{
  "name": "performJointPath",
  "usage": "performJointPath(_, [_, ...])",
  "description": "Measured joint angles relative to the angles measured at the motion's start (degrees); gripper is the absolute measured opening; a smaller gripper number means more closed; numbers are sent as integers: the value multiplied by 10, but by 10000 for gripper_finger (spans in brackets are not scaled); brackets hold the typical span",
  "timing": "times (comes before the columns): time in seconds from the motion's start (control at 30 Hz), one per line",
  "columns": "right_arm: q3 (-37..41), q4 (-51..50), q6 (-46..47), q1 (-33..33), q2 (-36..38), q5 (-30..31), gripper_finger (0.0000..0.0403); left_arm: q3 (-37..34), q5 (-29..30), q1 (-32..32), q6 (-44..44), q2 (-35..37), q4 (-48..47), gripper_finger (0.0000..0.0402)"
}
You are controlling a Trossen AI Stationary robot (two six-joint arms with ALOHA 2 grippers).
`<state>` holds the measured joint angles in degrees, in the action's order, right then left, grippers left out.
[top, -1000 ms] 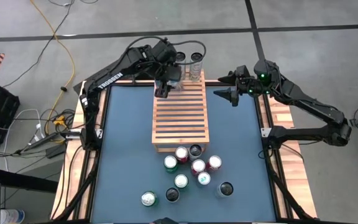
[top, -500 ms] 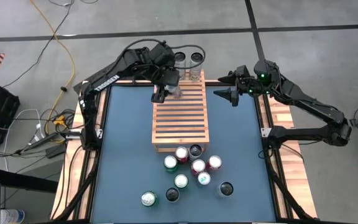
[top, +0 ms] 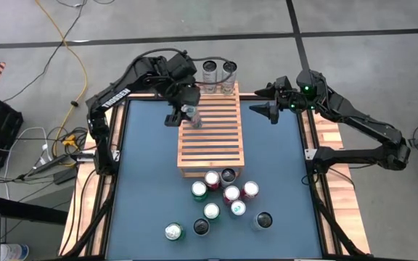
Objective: Place canned beverage on shelf
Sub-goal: Put the left blue soda can on the shelf aligned with the other blue soda cans
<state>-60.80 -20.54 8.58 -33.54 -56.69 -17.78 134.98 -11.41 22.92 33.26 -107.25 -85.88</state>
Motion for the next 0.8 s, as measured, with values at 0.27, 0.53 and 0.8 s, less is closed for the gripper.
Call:
performJointPath(0.27, [0, 0, 0, 0, 0, 1, 363, 0, -18, 1, -1, -5, -2, 245])
performJointPath(0.53, [0, -4, 0, 0, 0, 1, 363, -32, -14, 1, -10, -7, -7, 245])
performJointPath(0.8, [0, -4, 0, 0, 0, 1, 363, -33, 22, -1, -25, -7, 3, 245])
